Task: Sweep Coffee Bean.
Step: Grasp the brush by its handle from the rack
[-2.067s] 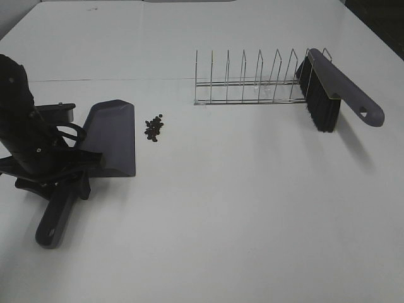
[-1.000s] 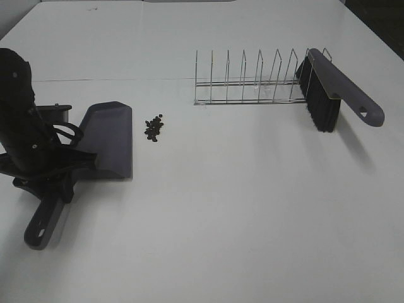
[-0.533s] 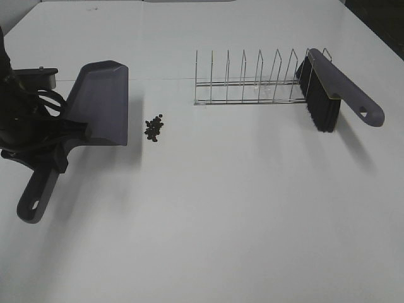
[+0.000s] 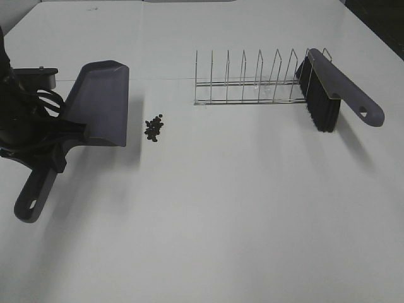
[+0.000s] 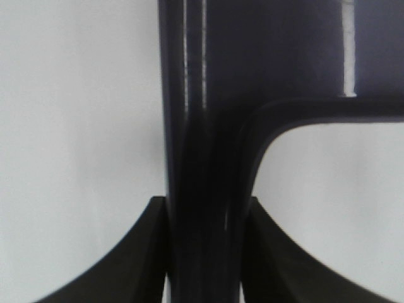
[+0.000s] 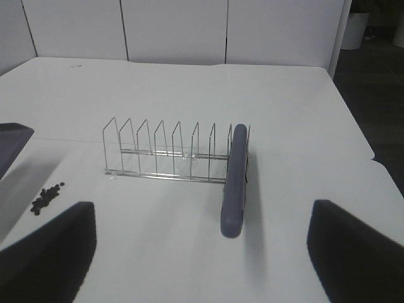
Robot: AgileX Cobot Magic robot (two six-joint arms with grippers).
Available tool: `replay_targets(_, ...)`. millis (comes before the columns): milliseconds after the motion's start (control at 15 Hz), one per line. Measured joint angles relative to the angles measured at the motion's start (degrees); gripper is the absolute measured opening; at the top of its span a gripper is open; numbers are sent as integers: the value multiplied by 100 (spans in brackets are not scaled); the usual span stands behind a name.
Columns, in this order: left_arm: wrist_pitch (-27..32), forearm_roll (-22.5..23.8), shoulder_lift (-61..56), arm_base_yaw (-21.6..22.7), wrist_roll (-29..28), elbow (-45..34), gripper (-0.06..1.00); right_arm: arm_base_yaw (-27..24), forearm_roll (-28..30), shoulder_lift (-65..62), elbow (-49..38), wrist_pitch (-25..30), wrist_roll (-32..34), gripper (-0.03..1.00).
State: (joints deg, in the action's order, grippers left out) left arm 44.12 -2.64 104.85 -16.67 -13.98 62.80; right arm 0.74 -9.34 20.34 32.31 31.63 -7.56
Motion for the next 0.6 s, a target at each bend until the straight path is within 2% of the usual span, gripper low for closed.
replay_targets(133, 0, 0, 0, 0, 69, 0, 27, 0, -97, 1261, 332, -619, 172, 76)
replay_targets(267, 0, 0, 0, 0, 115, 0, 27, 0, -115, 2595, 1031, -733, 206, 76)
replay_targets(333, 0, 0, 0, 0, 126, 0, 27, 0, -115, 4022, 1879, -665, 183, 76)
replay_targets(400, 0, 0, 0, 0, 126, 0, 27, 0, -92, 4389, 2114, -625, 183, 76)
replay_targets(600, 0, 0, 0, 0, 126, 0, 27, 0, 223, 6171, 3564, -166, 183, 76)
